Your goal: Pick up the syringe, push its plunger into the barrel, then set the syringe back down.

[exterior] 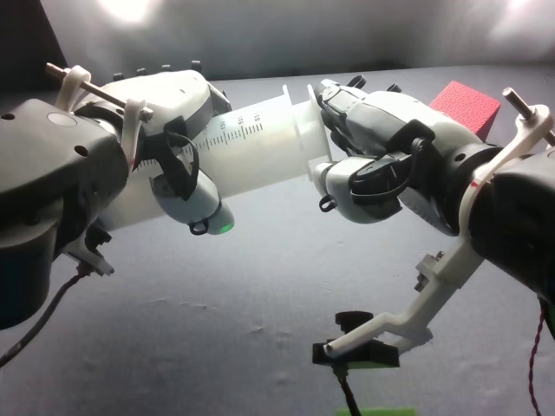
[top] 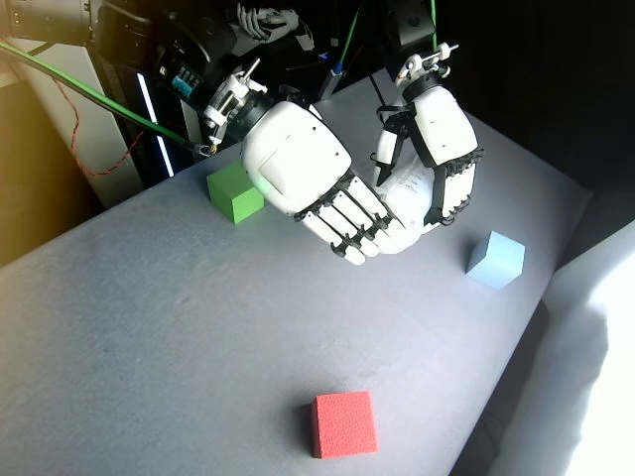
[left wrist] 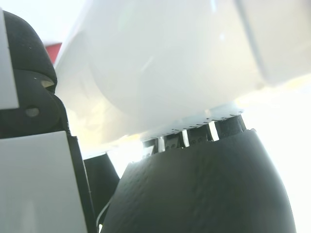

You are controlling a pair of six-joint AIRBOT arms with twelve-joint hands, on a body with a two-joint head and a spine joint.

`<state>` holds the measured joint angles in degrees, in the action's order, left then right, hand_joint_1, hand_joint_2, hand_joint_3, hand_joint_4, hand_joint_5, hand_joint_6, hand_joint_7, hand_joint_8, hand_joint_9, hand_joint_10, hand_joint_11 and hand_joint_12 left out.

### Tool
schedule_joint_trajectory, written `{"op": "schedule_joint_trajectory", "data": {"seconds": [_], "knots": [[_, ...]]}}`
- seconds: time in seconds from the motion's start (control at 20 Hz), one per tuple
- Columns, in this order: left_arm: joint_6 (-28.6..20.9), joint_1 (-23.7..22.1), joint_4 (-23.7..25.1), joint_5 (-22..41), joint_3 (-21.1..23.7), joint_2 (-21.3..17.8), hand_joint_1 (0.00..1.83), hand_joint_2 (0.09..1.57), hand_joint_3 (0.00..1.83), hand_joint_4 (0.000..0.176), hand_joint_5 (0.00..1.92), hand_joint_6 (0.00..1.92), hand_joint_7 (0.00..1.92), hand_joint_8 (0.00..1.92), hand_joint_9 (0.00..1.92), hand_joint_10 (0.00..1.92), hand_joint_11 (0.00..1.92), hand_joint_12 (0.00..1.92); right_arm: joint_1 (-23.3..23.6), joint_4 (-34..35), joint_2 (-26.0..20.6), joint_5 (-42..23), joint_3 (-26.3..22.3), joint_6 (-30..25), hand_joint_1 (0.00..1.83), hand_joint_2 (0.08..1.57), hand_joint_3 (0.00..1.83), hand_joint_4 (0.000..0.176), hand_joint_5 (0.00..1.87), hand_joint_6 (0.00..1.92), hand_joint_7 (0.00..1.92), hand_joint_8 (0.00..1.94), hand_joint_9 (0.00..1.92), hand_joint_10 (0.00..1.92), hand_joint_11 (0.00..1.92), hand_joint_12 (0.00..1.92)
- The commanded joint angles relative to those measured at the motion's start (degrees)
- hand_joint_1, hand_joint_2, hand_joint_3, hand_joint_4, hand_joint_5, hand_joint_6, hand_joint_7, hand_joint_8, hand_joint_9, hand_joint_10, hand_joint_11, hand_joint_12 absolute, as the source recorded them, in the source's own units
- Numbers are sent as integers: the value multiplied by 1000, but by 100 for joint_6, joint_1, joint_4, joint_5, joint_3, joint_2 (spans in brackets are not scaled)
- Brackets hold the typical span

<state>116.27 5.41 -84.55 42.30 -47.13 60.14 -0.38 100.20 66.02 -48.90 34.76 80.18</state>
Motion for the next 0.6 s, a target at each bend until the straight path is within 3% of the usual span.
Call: {"op": "schedule_joint_trajectory", "data": {"seconds": [0.0, 0.55], "knots": [[-211, -158, 627, -322, 101, 20, 1372, 1124, 1, 0, 939, 917, 956, 1005, 873, 1305, 641, 1129, 53, -363, 74, 896, -149, 56, 1331, 1542, 9, 0, 33, 0, 0, 0, 0, 0, 0, 0], [-211, -116, 754, -323, 164, 12, 1374, 1119, 2, 0, 952, 885, 968, 993, 879, 1306, 652, 1166, 54, -807, -1382, 753, -406, 333, 1335, 1515, 0, 0, 33, 1, 0, 0, 0, 0, 1, 0]]}}
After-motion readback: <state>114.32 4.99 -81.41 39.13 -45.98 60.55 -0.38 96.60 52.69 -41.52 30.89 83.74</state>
